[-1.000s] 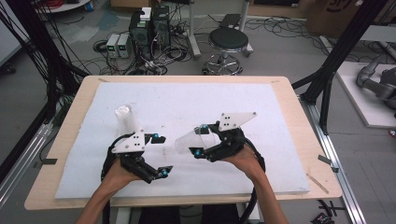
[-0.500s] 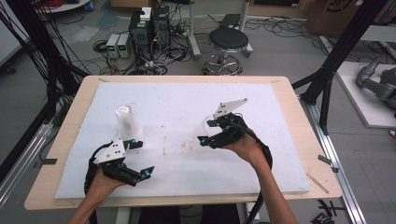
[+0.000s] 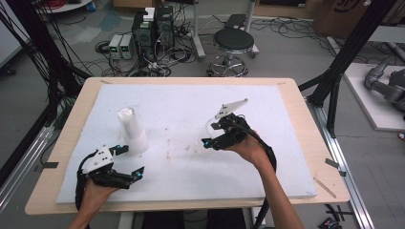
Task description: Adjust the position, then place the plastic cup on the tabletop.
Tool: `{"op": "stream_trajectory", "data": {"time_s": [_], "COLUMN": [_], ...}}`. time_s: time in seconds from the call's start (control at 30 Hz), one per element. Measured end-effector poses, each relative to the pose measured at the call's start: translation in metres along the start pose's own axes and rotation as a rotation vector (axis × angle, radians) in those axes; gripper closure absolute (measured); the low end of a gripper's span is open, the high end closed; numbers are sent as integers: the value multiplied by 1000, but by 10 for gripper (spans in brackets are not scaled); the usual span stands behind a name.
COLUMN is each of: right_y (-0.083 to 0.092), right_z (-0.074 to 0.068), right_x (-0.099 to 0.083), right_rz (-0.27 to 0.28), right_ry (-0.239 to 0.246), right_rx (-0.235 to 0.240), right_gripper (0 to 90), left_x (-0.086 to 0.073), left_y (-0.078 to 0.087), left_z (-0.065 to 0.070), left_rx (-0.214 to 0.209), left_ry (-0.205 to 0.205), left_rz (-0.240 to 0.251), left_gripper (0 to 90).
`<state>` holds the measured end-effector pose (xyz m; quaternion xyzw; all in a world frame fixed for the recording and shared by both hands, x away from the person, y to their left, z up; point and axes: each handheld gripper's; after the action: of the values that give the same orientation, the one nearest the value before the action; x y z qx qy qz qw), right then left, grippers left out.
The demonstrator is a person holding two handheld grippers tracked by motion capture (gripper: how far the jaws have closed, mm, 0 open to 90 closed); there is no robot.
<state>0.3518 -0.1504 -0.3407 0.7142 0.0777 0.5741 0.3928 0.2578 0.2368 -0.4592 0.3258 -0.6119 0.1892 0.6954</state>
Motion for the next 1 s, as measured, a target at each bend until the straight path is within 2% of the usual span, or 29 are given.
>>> {"op": "stream_trajectory", "data": {"time_s": [0.1,0.23,0.6,0.8,1.0], "right_y": [-1,-2,-3,-8,-15], "right_z": [-1,0,1,3,4], "right_x": [0,0,5,4,4], "right_rz": [-11,-12,-34,-64,-99], "right_ry": [-3,2,11,4,8], "right_rx": [0,-4,-6,-19,-41], "right_gripper": [310,313,314,314,317], "left_x": [-4,-6,-7,-9,-9], "left_y": [2,1,0,1,1], "left_z": [-3,-5,-6,-8,-9], "left_rx": [25,21,6,26,28], "left_ry": [16,31,42,60,71], "left_rz": [14,9,0,7,8], "left_gripper": [17,18,17,17,18]}}
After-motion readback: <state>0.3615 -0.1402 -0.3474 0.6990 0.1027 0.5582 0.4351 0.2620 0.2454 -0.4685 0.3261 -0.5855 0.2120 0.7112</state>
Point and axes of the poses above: each handheld gripper's, and its own axes: y roughly backward along the jaws, x roughly out of its top, z roughly to its right, and after that the axes turned 4 degrees about z, right-handed
